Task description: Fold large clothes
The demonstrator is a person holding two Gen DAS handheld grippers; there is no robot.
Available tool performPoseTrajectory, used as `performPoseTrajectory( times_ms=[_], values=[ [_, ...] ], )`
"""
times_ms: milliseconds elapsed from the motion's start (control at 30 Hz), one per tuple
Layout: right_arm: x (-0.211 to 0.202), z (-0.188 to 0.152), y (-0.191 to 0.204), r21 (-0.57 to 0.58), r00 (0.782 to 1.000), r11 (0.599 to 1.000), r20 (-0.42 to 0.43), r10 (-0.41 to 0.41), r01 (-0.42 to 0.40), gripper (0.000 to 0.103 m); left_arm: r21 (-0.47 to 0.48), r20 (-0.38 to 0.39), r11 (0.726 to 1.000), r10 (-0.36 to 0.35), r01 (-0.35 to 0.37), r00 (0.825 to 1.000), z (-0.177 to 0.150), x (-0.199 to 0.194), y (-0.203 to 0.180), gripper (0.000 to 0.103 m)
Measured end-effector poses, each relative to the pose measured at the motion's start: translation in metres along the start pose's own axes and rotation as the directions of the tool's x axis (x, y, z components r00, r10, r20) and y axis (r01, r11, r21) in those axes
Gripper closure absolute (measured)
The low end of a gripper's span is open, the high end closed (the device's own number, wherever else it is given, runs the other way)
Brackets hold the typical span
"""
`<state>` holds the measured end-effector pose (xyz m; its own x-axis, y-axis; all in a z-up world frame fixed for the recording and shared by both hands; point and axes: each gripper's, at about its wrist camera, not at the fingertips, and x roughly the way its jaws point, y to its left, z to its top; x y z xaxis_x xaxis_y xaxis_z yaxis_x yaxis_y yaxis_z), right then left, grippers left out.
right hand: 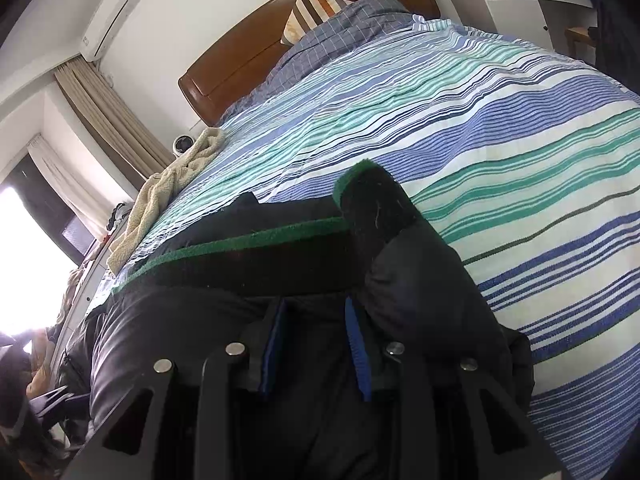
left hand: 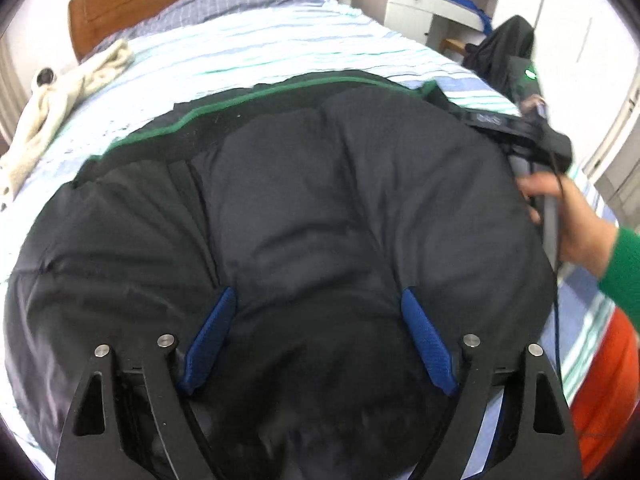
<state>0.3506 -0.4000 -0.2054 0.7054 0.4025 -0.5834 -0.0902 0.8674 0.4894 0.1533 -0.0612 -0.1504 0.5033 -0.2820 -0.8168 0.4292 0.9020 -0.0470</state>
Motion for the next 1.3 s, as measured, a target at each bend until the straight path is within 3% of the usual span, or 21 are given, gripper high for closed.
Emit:
performPoseTrajectory(
  times_ms=[333, 433, 567, 700, 733, 800, 833, 867, 1000, 1133, 1300],
  values=[
    [-0.001, 0.000, 0.000, -0.003, 1.000, 1.000, -0.002, -0.004, 0.004, 0.074, -0.037, 0.016, 0.999, 0.012, -0.012, 1.000, -0.010, 0.017, 0.005, 0.015],
    [-0.002, 0.001, 0.000, -0.003, 1.000, 1.000, -0.007, -0.003, 0.003, 0.073, -0.053, 0.011, 0.998, 0.029, -0.029, 1.000, -0.024, -0.008, -0.006, 0.017],
    [-0.006, 0.004, -0.002, 0.010, 1.000, 1.000, -0.015, 0.012, -0.011, 0.073, -0.076, -0.002, 0.996, -0.050, 0.050, 0.999, -0.053, -0.042, -0.010, 0.016],
    [-0.023, 0.010, 0.002, 0.020, 0.998, 1.000, -0.055, -0.011, 0.012, 0.071, -0.103, -0.014, 0.992, -0.068, 0.067, 0.998, -0.085, -0.076, 0.002, 0.017],
    [-0.031, 0.009, 0.003, 0.026, 0.999, 1.000, -0.052, -0.008, 0.009, 0.066, -0.111, -0.010, 0.992, -0.059, 0.057, 0.998, -0.091, -0.083, 0.006, 0.017],
    [-0.070, 0.003, -0.002, 0.069, 0.999, 0.996, 0.000, 0.054, -0.054, 0.047, -0.136, 0.001, 0.990, -0.040, 0.040, 0.999, -0.101, -0.097, 0.018, 0.017],
    [-0.093, -0.004, -0.008, 0.096, 0.995, 0.991, 0.031, 0.095, -0.098, 0.031, -0.148, 0.007, 0.988, -0.037, 0.038, 0.999, -0.102, -0.100, 0.021, 0.017],
    [-0.109, -0.010, -0.013, 0.107, 0.992, 0.987, 0.047, 0.117, -0.122, 0.026, -0.175, 0.019, 0.984, -0.038, 0.041, 0.999, -0.103, -0.106, 0.029, 0.017],
    [-0.156, -0.045, -0.050, 0.187, 0.996, 0.979, -0.026, 0.087, -0.081, 0.026, -0.264, 0.076, 0.961, -0.071, 0.088, 0.995, -0.091, -0.115, 0.043, 0.017],
    [-0.178, -0.076, -0.080, 0.294, 0.989, 0.949, -0.066, 0.135, -0.110, 0.025, -0.297, 0.119, 0.949, -0.076, 0.109, 0.990, -0.060, -0.107, 0.035, 0.017],
    [-0.182, -0.080, -0.072, 0.325, 0.968, 0.919, -0.035, 0.248, -0.223, 0.024, -0.337, 0.163, 0.938, -0.029, 0.083, 0.986, -0.016, -0.083, 0.033, 0.017]
  ],
)
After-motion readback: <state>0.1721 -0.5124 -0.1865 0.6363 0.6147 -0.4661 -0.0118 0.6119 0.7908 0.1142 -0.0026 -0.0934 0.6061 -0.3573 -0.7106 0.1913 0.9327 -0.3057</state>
